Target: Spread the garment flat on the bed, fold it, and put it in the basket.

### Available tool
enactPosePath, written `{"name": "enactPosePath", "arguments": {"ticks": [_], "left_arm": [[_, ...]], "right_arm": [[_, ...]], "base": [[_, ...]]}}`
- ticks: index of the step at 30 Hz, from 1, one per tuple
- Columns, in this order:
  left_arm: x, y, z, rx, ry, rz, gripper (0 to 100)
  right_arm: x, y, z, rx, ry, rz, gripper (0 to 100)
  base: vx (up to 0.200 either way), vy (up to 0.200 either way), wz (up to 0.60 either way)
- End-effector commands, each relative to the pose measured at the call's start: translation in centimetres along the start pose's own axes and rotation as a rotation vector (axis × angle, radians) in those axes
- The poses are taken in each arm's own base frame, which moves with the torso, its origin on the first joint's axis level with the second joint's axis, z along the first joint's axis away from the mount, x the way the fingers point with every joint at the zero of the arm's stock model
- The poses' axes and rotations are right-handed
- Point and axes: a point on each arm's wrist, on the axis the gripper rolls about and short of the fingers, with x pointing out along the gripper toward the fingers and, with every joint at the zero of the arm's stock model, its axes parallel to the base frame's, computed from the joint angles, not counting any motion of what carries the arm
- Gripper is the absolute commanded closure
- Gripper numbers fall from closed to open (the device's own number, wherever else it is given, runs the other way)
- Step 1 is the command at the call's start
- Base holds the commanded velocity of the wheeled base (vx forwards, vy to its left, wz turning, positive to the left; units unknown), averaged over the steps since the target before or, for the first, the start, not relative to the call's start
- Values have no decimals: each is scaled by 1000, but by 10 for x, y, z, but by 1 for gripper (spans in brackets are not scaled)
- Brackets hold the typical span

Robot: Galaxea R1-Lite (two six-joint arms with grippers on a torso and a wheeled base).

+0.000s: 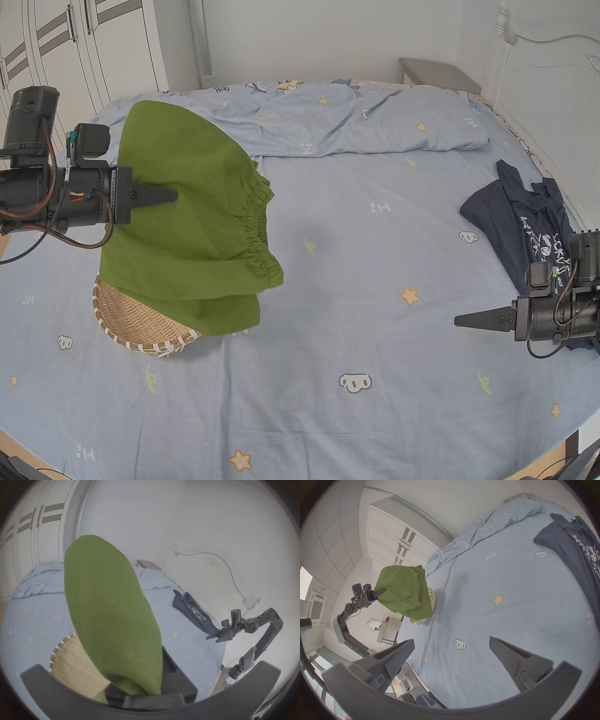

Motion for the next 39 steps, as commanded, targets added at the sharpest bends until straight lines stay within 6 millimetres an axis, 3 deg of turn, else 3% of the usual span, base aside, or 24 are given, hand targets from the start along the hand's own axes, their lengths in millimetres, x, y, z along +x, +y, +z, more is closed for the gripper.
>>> {"name": "enactPosePath", "arguments": {"ticks": [1,5,9,14,16,24,29,39], "left_arm": [[-5,7,3,-6,-21,27,100],[-9,20,8,-51,-44,68,100],[3,39,1,-91,-5,109,100],[26,85,-20,-191,82,193,100],[40,112,-37,-251,139,234,100],[57,165,-76,-372,245,316,100],[66,179,-88,-398,276,338,100],[70,181,-91,-403,289,336,100]], "right_arm": [[0,0,0,-2,0,-1,0],[0,0,0,-2,-1,-2,0],[1,0,-1,-1,2,-2,0],[1,0,-2,1,8,-1,0],[3,2,-4,-4,17,7,0],[3,3,-5,-6,18,11,0],[4,4,-5,-10,23,16,0],[4,4,-5,-8,22,13,0]], "base": [[0,0,0],[0,0,0],[0,0,0],[0,0,0],[0,0,0],[0,0,0],[0,0,0],[0,0,0]]}}
